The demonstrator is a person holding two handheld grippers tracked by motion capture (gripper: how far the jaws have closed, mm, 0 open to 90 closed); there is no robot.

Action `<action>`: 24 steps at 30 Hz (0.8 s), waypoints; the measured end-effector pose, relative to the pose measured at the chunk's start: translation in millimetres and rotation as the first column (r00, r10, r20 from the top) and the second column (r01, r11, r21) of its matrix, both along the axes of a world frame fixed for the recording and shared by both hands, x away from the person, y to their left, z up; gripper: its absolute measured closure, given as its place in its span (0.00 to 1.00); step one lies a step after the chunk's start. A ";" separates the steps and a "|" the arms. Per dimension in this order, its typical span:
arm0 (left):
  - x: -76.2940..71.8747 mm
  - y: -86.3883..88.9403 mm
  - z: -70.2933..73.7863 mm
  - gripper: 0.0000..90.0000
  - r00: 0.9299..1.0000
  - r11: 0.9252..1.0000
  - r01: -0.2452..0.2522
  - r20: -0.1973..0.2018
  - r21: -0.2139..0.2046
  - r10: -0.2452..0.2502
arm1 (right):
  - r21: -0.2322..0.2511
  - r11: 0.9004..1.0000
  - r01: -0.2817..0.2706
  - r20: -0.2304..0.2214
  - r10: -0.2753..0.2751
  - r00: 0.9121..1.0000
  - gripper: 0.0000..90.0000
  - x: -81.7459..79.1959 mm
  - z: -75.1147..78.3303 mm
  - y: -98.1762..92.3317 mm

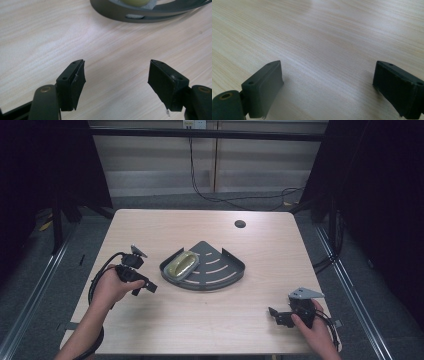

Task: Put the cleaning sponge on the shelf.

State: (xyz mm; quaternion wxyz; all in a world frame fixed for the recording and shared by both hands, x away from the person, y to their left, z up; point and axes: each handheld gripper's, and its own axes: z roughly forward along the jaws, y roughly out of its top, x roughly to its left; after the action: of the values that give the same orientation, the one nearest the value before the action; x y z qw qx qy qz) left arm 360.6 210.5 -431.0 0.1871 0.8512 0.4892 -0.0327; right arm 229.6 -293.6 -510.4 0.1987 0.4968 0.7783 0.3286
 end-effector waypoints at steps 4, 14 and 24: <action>-4.8 7.4 -5.3 0.33 1.000 1.000 0.000 0.003 0.009 0.000 | 0.000 1.000 0.000 0.000 0.000 1.000 0.09 0.0 0.0 0.0; -20.6 18.8 -14.3 0.32 1.000 1.000 -0.014 0.023 0.023 0.013 | 0.000 1.000 0.000 0.000 0.000 1.000 0.09 0.0 0.0 0.0; -34.3 29.5 -25.9 0.32 0.999 1.000 -0.016 0.048 0.016 0.015 | -0.001 1.000 -0.001 0.001 0.001 1.000 0.09 0.1 0.0 -0.1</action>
State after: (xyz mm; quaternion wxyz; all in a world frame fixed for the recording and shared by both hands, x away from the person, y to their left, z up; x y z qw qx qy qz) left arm 326.4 240.1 -456.8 0.1922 0.8495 0.4912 -0.0068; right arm 229.7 -293.6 -510.5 0.1992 0.4960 0.7787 0.3285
